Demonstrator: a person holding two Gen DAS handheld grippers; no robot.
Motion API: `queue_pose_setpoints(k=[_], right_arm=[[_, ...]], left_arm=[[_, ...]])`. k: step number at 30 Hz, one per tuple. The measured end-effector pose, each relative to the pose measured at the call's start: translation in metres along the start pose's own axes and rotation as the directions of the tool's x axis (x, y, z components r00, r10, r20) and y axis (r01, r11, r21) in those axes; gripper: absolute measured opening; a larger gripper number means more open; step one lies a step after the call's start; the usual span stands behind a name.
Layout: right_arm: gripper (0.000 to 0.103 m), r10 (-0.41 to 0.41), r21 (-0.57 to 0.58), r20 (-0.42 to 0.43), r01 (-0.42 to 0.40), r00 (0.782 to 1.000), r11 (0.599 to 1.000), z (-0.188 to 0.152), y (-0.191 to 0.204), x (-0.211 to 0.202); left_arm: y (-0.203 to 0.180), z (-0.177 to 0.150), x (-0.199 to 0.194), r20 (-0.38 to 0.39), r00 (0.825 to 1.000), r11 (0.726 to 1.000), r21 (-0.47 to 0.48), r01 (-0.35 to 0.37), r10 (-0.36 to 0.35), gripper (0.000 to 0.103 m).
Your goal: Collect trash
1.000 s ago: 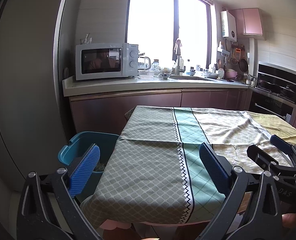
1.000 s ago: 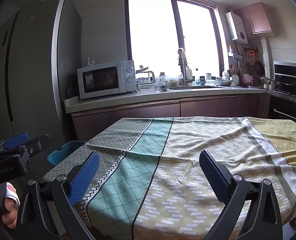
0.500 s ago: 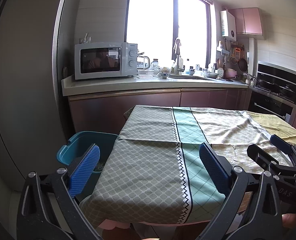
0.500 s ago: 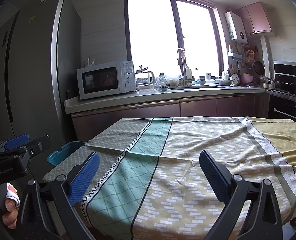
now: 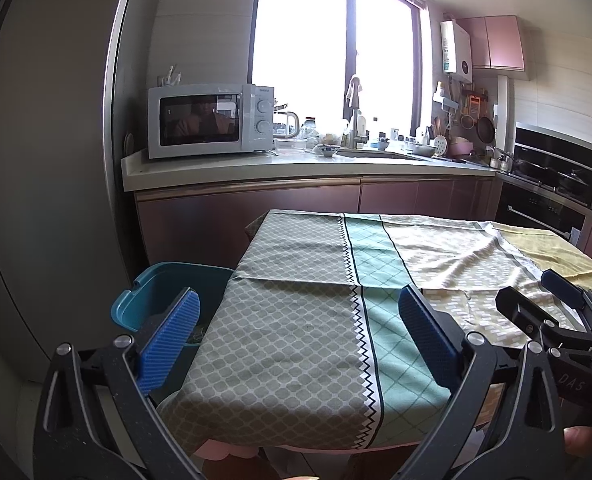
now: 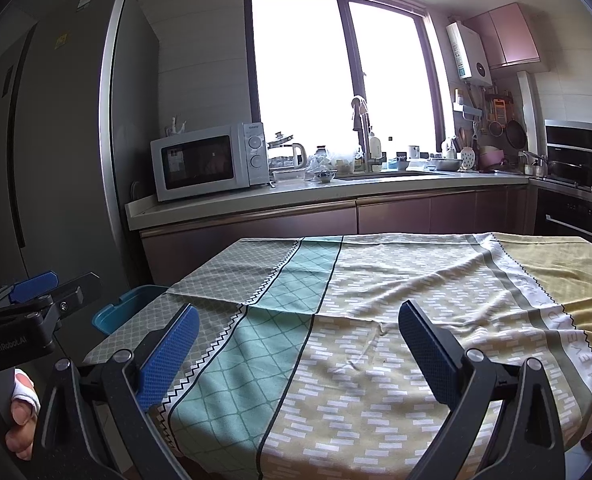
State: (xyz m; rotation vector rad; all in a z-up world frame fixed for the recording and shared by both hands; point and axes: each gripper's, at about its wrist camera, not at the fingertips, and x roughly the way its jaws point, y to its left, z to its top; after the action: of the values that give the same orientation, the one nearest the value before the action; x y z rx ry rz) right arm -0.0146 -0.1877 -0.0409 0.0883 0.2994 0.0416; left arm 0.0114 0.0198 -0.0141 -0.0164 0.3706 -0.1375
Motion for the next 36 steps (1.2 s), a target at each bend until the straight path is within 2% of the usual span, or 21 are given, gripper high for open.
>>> queue_pose_setpoints(k=[36], right_arm=[[0.096, -0.011, 0.011, 0.005, 0.011, 1.0, 1.0, -0.0024, -0.0002, 0.0019]], left_arm=[[-0.0025, -0.0022, 0.0045, -0.014, 1.0, 1.0, 0.002, 0.001, -0.001, 0.098]])
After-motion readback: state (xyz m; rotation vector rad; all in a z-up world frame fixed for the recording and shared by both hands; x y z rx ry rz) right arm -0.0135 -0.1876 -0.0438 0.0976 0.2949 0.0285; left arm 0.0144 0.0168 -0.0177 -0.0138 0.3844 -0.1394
